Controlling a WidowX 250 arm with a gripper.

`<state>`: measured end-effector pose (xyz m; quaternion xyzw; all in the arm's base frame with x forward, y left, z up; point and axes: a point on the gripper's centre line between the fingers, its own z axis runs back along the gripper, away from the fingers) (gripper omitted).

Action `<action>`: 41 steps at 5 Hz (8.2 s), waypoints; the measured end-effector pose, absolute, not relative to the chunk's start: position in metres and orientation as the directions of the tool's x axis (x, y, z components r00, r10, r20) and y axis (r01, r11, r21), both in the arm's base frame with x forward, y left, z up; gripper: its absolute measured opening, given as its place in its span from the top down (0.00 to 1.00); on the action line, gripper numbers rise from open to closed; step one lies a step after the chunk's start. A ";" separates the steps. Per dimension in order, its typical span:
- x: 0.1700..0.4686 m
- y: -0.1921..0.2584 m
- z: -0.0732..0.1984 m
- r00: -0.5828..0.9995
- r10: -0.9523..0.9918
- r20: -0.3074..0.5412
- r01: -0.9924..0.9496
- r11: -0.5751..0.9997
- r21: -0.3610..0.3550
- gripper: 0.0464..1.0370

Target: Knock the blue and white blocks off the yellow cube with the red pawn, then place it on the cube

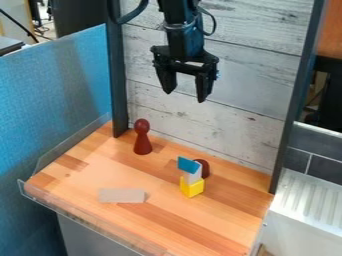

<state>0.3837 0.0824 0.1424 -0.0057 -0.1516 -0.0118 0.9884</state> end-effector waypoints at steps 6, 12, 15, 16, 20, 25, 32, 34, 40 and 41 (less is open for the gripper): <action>0.405 0.174 0.059 0.978 0.012 0.209 -0.018 0.999 0.028 0.04; 0.443 0.229 0.001 0.963 0.194 0.188 -0.207 0.977 0.053 0.35; 0.433 0.141 0.066 0.971 0.070 0.228 -0.062 0.997 -0.045 0.45; 0.423 0.111 0.099 0.964 -0.006 0.265 0.017 0.999 -0.040 0.45; 0.364 0.038 0.137 0.939 -0.202 0.278 0.221 0.975 -0.037 0.45; 0.358 0.048 0.053 0.991 -0.025 0.128 0.082 0.885 -0.457 0.45; 0.364 0.060 0.070 0.923 -0.371 0.100 0.292 0.846 0.446 0.45; 0.368 0.085 0.076 0.947 -0.264 0.184 0.208 0.938 0.276 0.45; 0.382 0.076 0.042 0.953 -0.259 0.160 0.243 0.964 0.112 0.45; 0.385 0.074 0.037 0.958 -0.246 0.150 0.235 0.968 0.088 0.45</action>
